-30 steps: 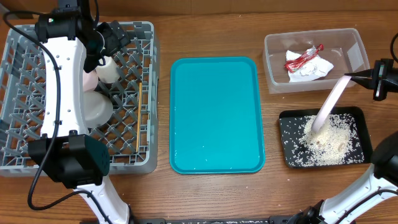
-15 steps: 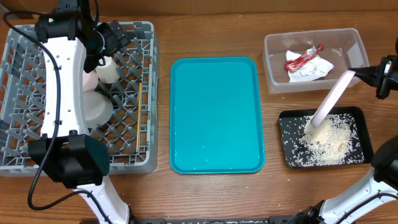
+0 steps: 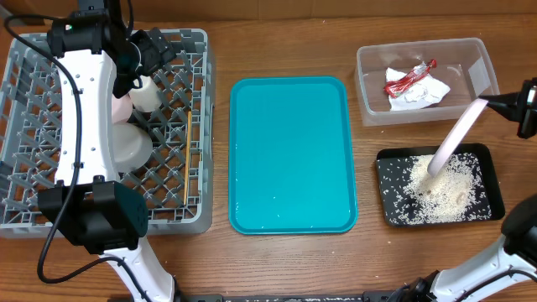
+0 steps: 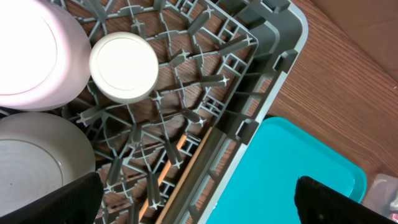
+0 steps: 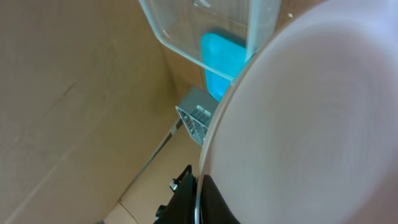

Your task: Sort waste into correct bins and load items into the dishwasher

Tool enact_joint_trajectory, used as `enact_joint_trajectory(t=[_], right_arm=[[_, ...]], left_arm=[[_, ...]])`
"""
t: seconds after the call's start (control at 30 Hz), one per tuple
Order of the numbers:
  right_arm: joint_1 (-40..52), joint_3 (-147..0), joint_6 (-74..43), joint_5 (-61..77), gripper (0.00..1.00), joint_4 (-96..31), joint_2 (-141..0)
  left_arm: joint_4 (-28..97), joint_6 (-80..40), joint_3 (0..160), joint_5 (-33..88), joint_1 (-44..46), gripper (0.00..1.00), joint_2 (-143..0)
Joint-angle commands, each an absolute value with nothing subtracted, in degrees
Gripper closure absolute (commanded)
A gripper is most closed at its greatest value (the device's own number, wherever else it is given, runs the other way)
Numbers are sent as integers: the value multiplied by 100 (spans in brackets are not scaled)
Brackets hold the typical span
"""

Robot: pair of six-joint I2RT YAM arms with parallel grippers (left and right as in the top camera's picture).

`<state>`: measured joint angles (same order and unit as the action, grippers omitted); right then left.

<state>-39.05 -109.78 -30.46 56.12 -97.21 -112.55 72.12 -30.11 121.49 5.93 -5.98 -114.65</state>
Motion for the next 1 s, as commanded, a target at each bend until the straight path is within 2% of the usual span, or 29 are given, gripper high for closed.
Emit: enact_joint_trajectory(t=[0.0,0.07,0.23,0.3,0.37,0.5,0.67,0.73,0.8,0.97], right_arm=[[-4204,-10731,-3076,5422,97,-9710,-11037],[-4362,-10372,-2580,5802,97,-9710,-10938],[-4805,-9537,-2508,5749,97,-9710,-10798],[-4943,-9266,-1828,6346,97,-9712,-10759],[-4993,-9164,-1293,6646,97,-9710,-10737],[-4995,-9157,-1210,6615,97,-9712,-10687],[-4794,-9159,-1184,6840,96,-9500,-10661],[-4654,-9164,-788,7118,96,-9699,-10630],[-4425,-9192,-316,7581,96,-9690,-10597],[-3586,-9491,-130,8101,96,-9150,-10597]], left_arm=[[7196,-3087,12202,554,-556,0,-11314],[7196,-3087,12202,554,-556,0,-11314],[7196,-3087,12202,554,-556,0,-11314],[7196,-3087,12202,554,-556,0,-11314],[7196,-3087,12202,554,-558,0,-11314],[7196,-3087,12202,554,-556,0,-11314],[7196,-3087,12202,554,-556,0,-11314],[7196,-3087,12202,554,-556,0,-11314],[7196,-3087,12202,554,-556,0,-11314],[7196,-3087,12202,554,-556,0,-11314]])
